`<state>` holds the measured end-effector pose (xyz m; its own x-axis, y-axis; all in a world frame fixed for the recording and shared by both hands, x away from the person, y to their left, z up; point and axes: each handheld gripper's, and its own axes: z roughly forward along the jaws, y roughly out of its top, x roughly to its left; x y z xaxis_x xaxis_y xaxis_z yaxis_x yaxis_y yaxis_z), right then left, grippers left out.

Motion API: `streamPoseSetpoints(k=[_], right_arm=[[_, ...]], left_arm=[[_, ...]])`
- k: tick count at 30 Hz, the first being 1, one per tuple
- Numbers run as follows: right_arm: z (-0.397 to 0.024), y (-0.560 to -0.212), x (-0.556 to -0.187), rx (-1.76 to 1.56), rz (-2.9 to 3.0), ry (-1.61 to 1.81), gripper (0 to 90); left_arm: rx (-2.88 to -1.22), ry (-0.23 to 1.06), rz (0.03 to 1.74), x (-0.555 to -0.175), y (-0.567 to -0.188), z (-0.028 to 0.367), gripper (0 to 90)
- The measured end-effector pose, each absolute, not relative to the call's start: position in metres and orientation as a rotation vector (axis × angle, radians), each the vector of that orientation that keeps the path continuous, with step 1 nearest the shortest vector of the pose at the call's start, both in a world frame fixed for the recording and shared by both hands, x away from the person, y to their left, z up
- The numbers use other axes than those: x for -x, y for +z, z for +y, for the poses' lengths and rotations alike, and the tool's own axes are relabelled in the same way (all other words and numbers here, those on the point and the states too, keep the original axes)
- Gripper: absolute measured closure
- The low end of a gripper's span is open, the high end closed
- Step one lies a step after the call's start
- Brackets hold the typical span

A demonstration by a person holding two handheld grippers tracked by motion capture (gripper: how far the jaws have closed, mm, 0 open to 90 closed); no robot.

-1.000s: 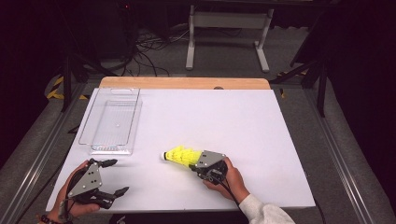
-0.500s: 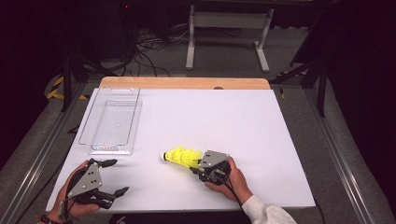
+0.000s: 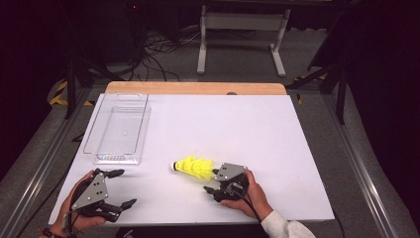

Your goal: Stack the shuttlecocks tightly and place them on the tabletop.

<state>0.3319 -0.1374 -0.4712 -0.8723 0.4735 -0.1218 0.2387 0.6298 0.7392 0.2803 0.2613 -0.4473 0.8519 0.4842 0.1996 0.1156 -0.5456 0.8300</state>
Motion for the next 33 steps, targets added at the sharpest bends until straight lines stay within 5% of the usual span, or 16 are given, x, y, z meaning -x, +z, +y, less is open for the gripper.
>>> streamPoseSetpoints(k=[6,19,33], right_arm=[[-0.131,-0.473,-0.331,-0.574,2.546,1.061,21.0],[-0.100,-0.469,-0.341,-0.627,2.585,1.104,24.3],[-0.078,-0.466,-0.354,-0.779,2.498,1.100,44.2]], left_arm=[[-2.123,0.514,0.433,-0.280,-0.448,0.261,8.6],[-2.130,0.506,0.428,-0.282,-0.449,0.259,8.5],[-2.136,0.503,0.434,-0.282,-0.450,0.259,8.5]])
